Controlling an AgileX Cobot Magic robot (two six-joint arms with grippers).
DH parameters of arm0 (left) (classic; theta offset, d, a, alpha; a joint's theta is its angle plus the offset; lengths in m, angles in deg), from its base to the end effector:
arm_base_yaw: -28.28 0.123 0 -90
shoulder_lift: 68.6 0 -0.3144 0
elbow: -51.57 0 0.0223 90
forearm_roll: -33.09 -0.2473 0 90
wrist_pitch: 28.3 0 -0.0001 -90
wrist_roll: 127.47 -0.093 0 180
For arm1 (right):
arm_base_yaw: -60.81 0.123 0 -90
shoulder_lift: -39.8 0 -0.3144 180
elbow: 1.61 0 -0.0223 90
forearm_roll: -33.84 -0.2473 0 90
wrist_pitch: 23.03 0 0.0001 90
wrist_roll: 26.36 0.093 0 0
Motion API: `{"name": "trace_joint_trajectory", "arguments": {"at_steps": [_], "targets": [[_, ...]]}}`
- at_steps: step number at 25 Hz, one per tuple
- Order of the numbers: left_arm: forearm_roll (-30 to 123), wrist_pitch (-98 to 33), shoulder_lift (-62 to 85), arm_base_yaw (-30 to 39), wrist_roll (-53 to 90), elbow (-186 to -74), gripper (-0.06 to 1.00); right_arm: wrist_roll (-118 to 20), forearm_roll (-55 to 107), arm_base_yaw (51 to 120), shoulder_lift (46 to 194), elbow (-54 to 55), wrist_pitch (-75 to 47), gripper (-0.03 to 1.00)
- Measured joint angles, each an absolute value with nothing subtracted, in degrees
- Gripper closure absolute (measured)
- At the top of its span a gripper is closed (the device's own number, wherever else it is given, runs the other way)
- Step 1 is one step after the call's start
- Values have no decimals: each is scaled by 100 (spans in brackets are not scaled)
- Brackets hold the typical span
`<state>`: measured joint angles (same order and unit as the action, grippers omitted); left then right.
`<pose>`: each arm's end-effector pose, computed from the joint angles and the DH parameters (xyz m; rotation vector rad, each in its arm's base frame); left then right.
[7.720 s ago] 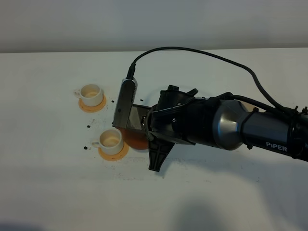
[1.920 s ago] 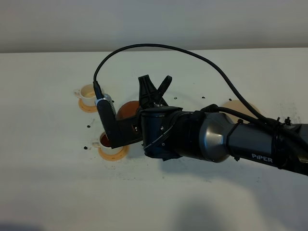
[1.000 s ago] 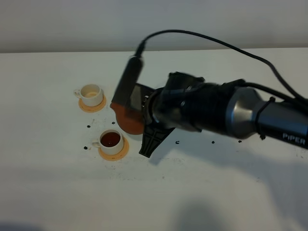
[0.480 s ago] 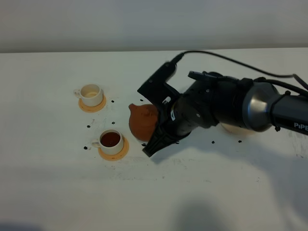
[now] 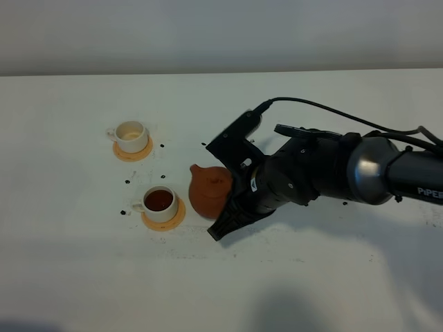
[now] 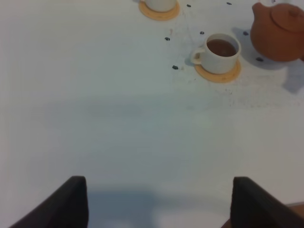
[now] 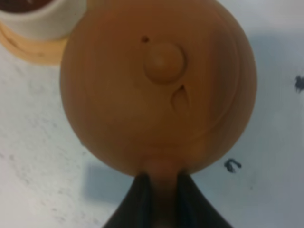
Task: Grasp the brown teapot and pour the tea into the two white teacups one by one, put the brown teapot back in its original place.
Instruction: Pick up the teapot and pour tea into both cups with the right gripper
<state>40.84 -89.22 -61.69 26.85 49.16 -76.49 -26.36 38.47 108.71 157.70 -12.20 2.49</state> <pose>-0.0320 -0.0102 0.2622 0.0903 2.0837 -0.1428 0.2674 0.2911 0.1809 -1.1757 2.4311 0.1891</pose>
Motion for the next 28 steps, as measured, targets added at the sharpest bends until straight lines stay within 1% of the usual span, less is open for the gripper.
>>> {"name": "trace_joint_trajectory", "arguments": {"at_steps": [7,15,19,28], "targets": [[4084,-8922,-6169,2685,4916,-7649,35,-2636,3850,10842,15891,-1133,332,87],[4084,-8922,-6169,2685,4916,-7649,35,-2636,4709,10675,15901,108,1098,87],[4084,-8922,-6169,2685,4916,-7649,35,-3005,4968,10616,16094,786,1333,87],[4084,-8922,-6169,2685,4916,-7649,35,-3640,5198,10616,16650,1605,1496,87]]}}
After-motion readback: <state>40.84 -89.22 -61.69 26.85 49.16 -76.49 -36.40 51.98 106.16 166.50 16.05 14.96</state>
